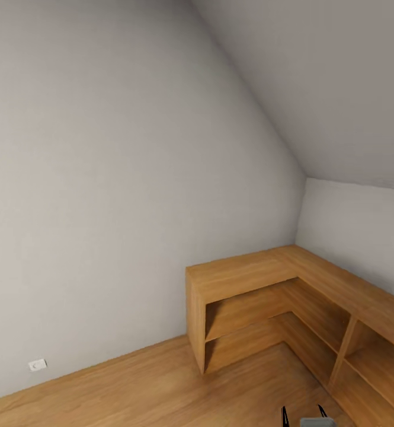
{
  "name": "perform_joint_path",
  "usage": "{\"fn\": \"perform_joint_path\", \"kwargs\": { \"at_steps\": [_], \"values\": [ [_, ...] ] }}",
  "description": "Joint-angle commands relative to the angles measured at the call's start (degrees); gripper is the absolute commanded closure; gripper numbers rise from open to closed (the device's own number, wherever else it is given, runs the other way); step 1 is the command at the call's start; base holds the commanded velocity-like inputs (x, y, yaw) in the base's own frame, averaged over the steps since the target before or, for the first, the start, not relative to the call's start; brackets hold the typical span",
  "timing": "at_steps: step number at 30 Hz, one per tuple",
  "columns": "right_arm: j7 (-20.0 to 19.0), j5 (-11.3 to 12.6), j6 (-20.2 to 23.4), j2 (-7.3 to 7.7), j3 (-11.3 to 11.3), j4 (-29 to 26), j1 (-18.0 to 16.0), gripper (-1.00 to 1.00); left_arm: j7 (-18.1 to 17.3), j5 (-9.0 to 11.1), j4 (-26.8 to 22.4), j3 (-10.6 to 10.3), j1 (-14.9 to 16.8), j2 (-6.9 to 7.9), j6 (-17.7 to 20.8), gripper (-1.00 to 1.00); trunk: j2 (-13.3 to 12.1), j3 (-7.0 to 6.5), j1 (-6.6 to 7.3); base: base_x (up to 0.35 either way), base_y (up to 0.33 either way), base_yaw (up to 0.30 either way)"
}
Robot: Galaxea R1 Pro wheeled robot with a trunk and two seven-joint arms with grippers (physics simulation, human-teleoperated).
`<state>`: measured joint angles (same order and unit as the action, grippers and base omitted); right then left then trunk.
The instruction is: In the bedroom, organize the workspace by keeping the computer under the desk, ensuring the monitor is on the desk, placing the keyboard on the desk next to the monitor, placing the mouse on the desk next to the keyboard, moving the folder from the swivel chair onto the desk next to the mouse, stacking the notebook on top of the folder with the pen on top of the notebook, and positioning the swivel chair next to the desk.
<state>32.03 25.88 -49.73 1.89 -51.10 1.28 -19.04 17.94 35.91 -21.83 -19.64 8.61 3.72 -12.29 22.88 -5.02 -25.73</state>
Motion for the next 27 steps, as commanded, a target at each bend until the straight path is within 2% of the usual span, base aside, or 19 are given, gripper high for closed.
{"fn": "perform_joint_path", "kwargs": {
  "at_steps": [1,21,27],
  "values": [
    [0.22,0.22,-0.10,-0.04,-0.49,0.12,-0.04,-1.00,0.37,0.47,-0.05,-0.49,0.00,0.06,-0.20,-1.00,0.04,0.02,-0.05,0.323,0.000,-0.265],
    [0.22,0.22,-0.10,-0.04,-0.49,0.12,-0.04,-1.00,0.37,0.46,-0.05,-0.56,0.00,0.02,-0.20,-1.00,0.04,0.02,-0.05,0.322,0.000,-0.265],
    [0.22,0.22,-0.10,-0.04,-0.49,0.12,-0.04,-1.00,0.42,0.43,0.43,-1.16,0.00,-0.63,-0.28,-1.00,0.04,0.02,-0.05,0.154,0.000,-0.267]
  ]
}}
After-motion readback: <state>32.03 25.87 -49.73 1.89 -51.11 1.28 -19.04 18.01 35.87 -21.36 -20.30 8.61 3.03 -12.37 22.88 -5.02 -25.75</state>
